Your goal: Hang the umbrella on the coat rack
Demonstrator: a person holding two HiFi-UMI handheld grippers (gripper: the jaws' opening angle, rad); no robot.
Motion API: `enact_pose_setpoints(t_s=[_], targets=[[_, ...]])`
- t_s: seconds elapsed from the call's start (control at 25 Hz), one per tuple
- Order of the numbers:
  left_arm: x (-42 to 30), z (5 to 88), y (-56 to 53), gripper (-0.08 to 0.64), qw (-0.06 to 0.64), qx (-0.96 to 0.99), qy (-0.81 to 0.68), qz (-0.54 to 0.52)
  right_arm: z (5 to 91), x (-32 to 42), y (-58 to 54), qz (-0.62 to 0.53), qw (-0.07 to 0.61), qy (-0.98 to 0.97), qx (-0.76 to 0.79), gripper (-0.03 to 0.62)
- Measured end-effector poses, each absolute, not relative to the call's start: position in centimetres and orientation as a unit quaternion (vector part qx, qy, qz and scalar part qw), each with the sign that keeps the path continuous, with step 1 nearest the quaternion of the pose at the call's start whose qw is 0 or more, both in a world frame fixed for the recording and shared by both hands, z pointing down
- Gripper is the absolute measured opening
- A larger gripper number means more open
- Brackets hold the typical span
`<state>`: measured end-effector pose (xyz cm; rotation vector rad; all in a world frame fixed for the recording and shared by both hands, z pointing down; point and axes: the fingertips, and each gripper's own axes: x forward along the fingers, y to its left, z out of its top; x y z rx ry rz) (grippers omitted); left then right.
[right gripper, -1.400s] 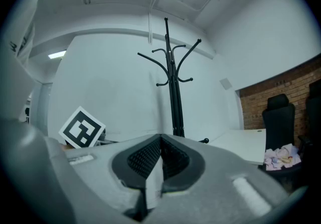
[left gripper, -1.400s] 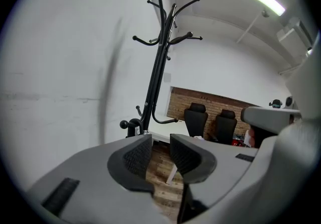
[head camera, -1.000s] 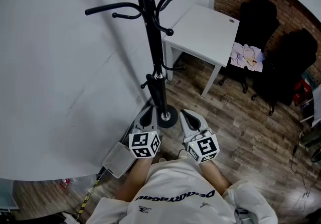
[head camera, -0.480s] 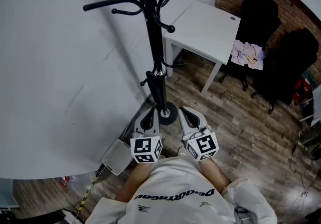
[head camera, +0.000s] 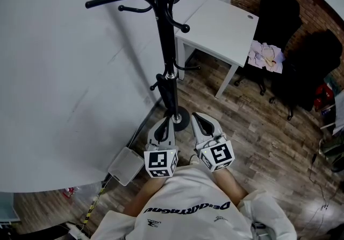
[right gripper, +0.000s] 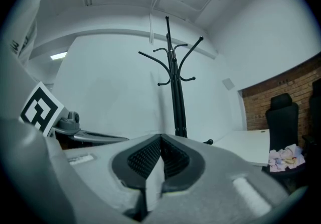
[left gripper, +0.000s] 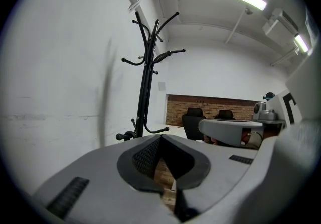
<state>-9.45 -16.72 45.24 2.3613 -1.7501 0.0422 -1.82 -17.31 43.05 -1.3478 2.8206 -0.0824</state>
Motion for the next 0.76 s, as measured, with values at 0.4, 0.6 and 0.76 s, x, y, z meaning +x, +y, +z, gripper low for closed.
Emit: enact_pose_setpoints(t_s=[0.4,0.6,0.76], targets=[[-9.2,45.8,-17.6,-0.003,0.101,0.801,-0.59,0.014,43.5,-1.8,-18.3,-0.027,0.005,0.9,-0.435,-0.003],[-9.3,46.3,-18.0,-0.003,0.105,0.799,-0.592,0.014,44.0,-1.8,-18.7,-0.029,0.003,0.9,-0.435,-0.003],[-9.3,46.4,-18.2,-0.003,0.104,0.8,-0.591,0.013,43.7,-1.9,-18.9,-0.02,0.004,0.9,-0.435,-0.003]])
